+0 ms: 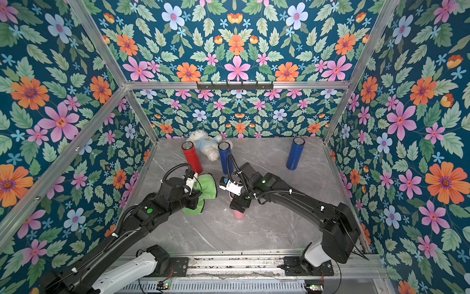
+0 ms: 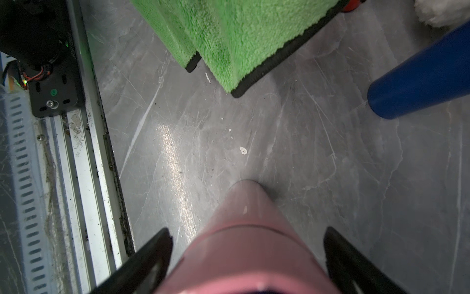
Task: Wipe the surface of the thermos
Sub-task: Place the thermos at the center of the board.
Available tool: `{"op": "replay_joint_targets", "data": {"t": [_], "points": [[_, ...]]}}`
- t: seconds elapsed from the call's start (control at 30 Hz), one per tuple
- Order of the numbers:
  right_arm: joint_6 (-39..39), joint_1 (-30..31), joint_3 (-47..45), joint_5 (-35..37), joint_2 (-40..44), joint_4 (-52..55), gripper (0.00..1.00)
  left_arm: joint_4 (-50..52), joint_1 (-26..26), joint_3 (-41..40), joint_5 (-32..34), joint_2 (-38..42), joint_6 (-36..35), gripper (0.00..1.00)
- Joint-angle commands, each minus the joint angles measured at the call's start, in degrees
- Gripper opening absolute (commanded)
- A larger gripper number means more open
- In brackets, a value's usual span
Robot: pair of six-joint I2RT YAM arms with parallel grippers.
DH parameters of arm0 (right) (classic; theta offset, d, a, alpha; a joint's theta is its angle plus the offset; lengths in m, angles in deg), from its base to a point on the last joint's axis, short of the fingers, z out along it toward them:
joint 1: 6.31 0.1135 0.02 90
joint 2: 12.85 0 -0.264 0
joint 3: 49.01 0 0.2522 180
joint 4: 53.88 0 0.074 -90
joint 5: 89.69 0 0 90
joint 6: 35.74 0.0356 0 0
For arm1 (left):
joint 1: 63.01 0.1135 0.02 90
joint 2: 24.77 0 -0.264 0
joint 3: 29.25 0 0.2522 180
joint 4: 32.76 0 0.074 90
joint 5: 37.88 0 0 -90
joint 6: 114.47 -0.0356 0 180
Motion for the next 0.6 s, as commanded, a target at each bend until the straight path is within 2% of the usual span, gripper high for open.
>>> {"op": "replay_joint_targets", "data": {"t": [0.0,0.23,0.33,0.57], "points": [[0.22,-0.03,0.44,-0.62,0.99,-1.41,0.99,0.45,0.19,0.22,0.26,-0.1,-0.72,0.0],[2.5,-0.03,-0.7,-0.93,4.39,-4.05,0.99,0.27,0.19,0.07,0.31,-0.15,-0.71,0.0],[4.89,0.02,-3.58,-0.85,7.31,-8.41,0.99,0.18,0.27,0.07,0.36,-0.05,-0.77,0.0],[13.65,-0.01,-17.61,2.14,15.91,-29.44,0.97,0.0,0.26,0.58,0.14,-0.28,-0.72,0.0]]}}
